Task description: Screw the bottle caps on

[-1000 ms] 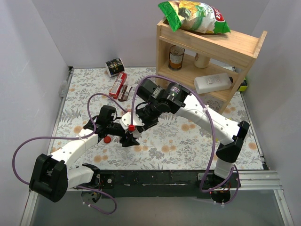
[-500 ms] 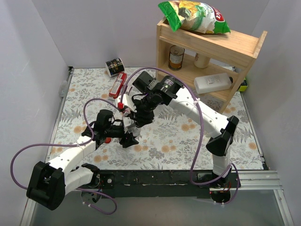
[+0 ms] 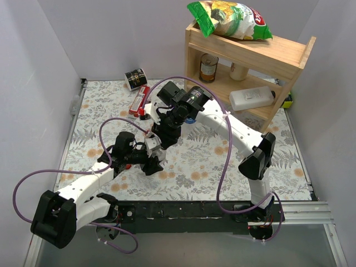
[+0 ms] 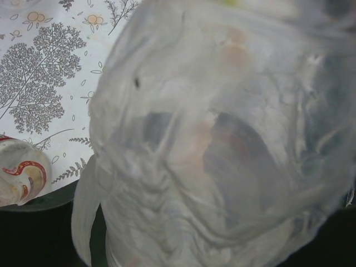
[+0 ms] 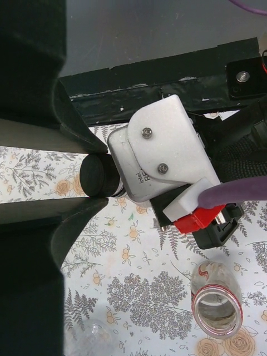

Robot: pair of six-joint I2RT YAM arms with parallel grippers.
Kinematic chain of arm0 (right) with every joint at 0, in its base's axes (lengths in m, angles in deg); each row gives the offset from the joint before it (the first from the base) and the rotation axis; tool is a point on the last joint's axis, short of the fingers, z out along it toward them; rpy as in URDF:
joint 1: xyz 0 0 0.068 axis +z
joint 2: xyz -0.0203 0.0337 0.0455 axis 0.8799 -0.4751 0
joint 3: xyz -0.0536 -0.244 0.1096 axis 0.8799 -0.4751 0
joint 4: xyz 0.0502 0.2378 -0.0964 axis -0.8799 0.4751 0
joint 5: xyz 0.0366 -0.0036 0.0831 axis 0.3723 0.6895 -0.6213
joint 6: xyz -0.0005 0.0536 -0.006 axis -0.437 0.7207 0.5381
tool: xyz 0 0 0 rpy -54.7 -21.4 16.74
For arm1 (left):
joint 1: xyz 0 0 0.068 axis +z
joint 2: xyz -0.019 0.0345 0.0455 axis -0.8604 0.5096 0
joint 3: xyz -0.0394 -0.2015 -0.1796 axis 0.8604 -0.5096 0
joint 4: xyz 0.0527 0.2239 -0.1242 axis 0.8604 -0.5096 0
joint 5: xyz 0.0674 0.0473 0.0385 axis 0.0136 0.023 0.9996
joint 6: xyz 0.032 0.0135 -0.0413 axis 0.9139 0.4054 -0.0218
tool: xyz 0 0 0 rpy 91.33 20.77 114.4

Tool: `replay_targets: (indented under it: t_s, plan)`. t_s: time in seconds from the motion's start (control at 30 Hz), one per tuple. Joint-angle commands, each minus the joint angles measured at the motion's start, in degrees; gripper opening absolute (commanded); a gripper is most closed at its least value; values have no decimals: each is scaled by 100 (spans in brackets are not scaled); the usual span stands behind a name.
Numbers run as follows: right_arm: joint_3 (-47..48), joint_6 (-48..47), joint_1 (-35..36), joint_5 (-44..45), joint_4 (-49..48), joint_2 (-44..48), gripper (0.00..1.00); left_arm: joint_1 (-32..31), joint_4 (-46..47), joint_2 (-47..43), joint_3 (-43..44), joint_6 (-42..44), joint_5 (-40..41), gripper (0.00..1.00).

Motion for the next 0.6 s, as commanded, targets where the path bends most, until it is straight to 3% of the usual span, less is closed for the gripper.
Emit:
replay_targets:
  t_s: [0.0, 0.07, 0.27, 0.3, 0.37, 0.57]
  plan:
    - [91, 157, 118, -103, 265, -320, 13, 1, 691, -280, 224, 40, -320, 0]
    - [196, 96, 118, -59, 265, -329, 16, 1, 603, -227, 216, 102, -355, 0]
    - [530, 52, 118, 240, 204, -303, 51, -7, 444, -43, 172, 234, -443, 0]
    - [626, 43, 118, 258, 186, -285, 72, 1, 401, 19, 172, 243, -460, 0]
    - [732, 26, 118, 284, 186, -224, 88, -8, 392, 63, 145, 295, -469, 0]
    - [716, -228, 92, 249, 90, 329, 91, 10, 348, 107, 136, 357, -530, 0]
